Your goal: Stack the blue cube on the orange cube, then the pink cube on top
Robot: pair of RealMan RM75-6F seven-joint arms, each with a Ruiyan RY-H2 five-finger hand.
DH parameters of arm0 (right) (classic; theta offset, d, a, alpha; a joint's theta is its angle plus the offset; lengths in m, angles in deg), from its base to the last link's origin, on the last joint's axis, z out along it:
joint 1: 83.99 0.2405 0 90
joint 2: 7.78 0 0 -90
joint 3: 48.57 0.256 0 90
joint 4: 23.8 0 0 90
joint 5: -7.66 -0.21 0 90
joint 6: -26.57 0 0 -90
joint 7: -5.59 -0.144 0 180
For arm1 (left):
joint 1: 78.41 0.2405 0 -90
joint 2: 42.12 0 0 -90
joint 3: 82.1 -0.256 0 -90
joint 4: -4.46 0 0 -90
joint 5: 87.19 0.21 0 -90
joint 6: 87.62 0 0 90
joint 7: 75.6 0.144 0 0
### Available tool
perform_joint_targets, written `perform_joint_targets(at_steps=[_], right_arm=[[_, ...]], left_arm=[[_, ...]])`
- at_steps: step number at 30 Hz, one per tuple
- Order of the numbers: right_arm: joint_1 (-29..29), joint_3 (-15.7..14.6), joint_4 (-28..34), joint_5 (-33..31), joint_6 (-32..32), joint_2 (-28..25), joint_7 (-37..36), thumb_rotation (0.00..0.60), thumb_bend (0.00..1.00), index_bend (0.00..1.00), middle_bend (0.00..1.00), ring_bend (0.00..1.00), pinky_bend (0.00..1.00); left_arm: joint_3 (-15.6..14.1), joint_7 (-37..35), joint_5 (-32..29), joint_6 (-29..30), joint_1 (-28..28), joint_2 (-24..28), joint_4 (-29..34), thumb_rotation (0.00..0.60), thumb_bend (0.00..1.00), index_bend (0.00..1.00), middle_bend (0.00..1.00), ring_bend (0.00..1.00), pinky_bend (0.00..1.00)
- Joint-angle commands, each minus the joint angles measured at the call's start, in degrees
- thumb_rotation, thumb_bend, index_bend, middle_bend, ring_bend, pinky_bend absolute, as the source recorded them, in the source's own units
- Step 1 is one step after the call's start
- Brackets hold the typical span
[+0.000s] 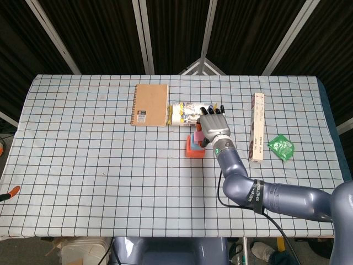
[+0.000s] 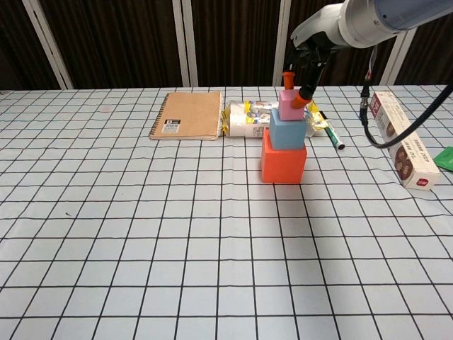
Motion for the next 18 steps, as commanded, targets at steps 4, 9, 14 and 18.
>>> perform_joint_targets(at_steps=[4, 9, 14, 18], right_arm=[[0.04, -0.56, 0.12, 0.09, -0.21, -0.26, -0.32, 0.6, 0.37, 0.5, 0.0, 0.0, 0.0], [0.13, -1.05, 0.07, 0.2, -0.46, -0.43, -0.54, 0.6, 0.37, 0.5, 0.0, 0.0, 0.0], [0.32, -1.33, 0.18, 0.55, -0.6, -0.43, -0.86, 0.6, 0.37, 0.49, 0.0, 0.0, 0.0], [0.55, -1.59, 0.07, 0.6, -0.49, -0.3, -1.04, 0.6, 0.37, 0.4, 0.0, 0.0, 0.0]], left_arm=[[0.0, 0.09, -0.04, 0.08, 0.03, -0.04, 0.05, 0.6, 0.12, 0.08, 0.0, 0.0, 0.0], [-0.02, 0.17, 0.01, 0.08, 0.01, -0.06, 0.05, 0.6, 0.12, 0.08, 0.0, 0.0, 0.0], [0.01, 0.27, -0.08, 0.05, -0.02, -0.09, 0.07, 0.6, 0.12, 0.08, 0.0, 0.0, 0.0], [0.0, 0.25, -0.04, 0.09, -0.01, -0.09, 0.06, 0.6, 0.12, 0.08, 0.0, 0.0, 0.0]])
